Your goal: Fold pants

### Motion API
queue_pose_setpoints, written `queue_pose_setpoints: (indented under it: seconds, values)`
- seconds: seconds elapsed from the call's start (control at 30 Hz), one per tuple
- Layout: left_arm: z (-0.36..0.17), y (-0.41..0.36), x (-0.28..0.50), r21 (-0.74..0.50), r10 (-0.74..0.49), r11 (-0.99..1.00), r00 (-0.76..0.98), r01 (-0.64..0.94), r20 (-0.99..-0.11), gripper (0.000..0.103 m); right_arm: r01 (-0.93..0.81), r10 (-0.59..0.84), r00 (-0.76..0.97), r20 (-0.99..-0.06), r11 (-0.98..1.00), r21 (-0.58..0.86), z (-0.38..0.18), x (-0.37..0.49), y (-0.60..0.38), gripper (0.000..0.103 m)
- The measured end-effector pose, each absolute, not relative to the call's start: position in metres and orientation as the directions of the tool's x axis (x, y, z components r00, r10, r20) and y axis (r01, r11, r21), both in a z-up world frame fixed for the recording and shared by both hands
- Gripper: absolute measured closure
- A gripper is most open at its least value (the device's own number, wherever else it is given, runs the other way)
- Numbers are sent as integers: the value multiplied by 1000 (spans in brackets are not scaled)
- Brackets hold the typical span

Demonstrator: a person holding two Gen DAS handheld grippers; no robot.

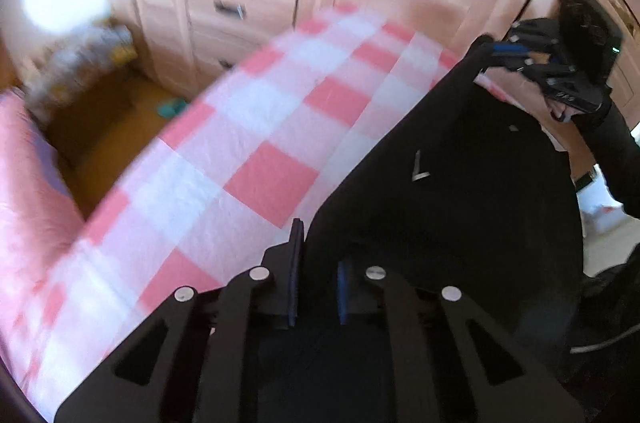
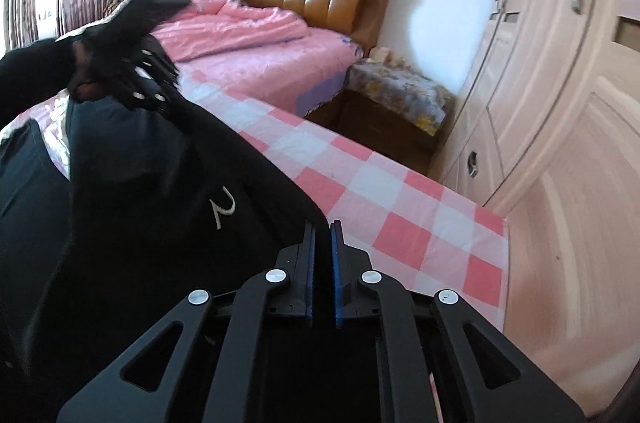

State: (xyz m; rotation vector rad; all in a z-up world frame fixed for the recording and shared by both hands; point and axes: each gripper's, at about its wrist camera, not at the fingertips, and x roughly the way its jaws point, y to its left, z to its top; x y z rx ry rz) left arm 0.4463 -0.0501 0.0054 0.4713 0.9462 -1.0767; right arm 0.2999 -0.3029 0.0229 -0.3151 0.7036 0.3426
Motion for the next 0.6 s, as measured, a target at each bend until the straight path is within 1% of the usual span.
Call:
queue_pose_setpoints:
  seconds: [0.13, 0.23, 0.27, 0.37, 0.47, 0.5, 0.53, 0.6]
  values:
    - [61, -42, 355, 152, -479, 484, 406, 862, -778, 89, -396, 207, 762, -614, 899, -189, 46, 257, -303, 95]
    - [83, -39, 272, 299, -442, 499, 536, 813, -720, 89, -388, 221, 791, -570, 902, -189, 61, 219, -306, 95]
    - [85, -38, 248, 331, -436, 500, 563, 800, -702, 89, -388, 227, 797, -560, 903, -186, 62, 205, -308, 95]
    - [76, -34, 175, 384, -425, 519, 620, 764, -659, 92, -390, 236, 797, -556, 904, -175, 52, 160, -309, 95]
    - [50, -31, 122, 381, -425, 542, 636, 749, -644, 92, -396, 246, 770, -589, 908, -139, 26, 116, -307, 95]
    - [41, -29, 111, 388, -420, 544, 642, 744, -642, 100, -394, 246, 761, -600, 910, -127, 18, 107, -306, 95]
    - [30, -27, 100, 382, -414, 554, 643, 740, -644, 103, -386, 241, 749, -618, 916, -111, 4, 96, -307, 95]
    - [8, -24, 88, 339, -405, 589, 631, 734, -662, 103, -373, 227, 730, -645, 922, -98, -19, 85, -306, 95]
